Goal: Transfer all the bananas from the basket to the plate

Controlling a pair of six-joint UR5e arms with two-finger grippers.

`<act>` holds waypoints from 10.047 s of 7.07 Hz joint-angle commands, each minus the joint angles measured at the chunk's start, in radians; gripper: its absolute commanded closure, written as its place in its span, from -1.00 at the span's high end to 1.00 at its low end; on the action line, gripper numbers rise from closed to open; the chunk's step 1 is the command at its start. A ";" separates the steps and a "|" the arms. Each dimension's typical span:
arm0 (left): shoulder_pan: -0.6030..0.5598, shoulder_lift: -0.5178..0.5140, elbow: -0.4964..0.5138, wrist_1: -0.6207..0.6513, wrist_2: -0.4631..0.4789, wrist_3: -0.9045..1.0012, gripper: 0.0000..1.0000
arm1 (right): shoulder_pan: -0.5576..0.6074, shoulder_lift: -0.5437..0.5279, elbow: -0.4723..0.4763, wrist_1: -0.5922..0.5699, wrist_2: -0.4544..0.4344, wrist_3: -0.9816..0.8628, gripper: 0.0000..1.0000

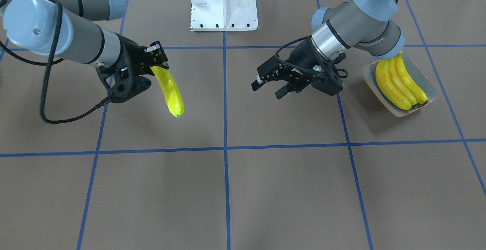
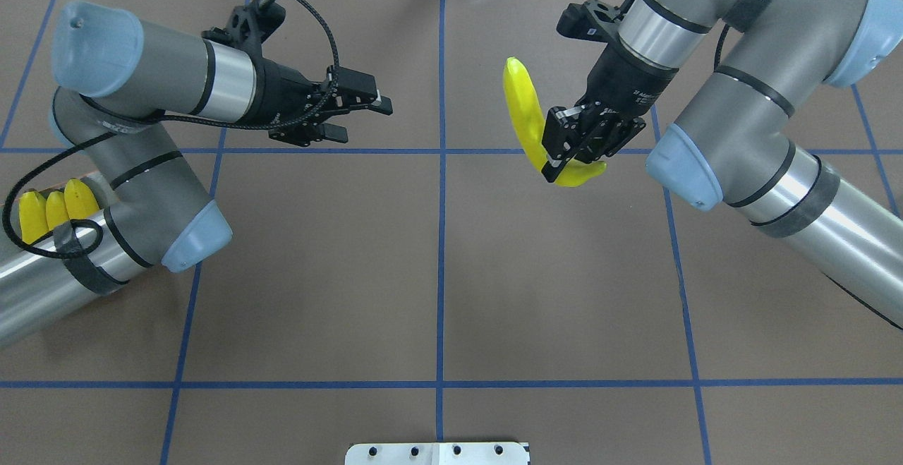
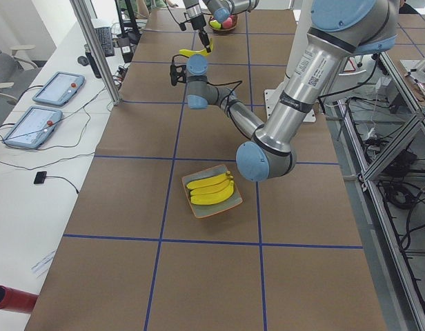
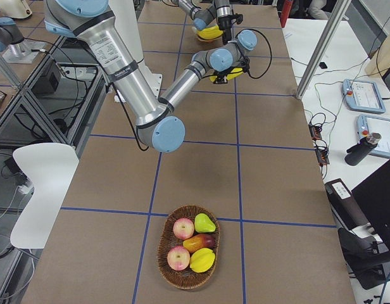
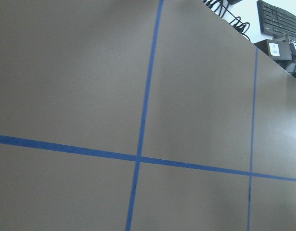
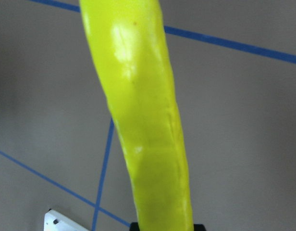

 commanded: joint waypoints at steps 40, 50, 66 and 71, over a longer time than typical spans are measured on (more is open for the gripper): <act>-0.192 0.363 -0.042 -0.036 -0.189 0.057 -1.00 | 0.209 -0.351 0.069 0.316 -0.426 0.051 1.00; -0.457 0.790 -0.016 -0.041 -0.423 0.590 -1.00 | 0.209 -0.417 0.068 0.327 -0.421 0.057 1.00; -0.383 0.741 0.079 -0.039 -0.404 0.639 1.00 | 0.209 -0.418 0.068 0.326 -0.414 0.057 0.99; -0.487 0.631 0.069 0.080 -0.409 0.764 1.00 | 0.299 -0.495 0.048 0.309 -0.408 -0.078 1.00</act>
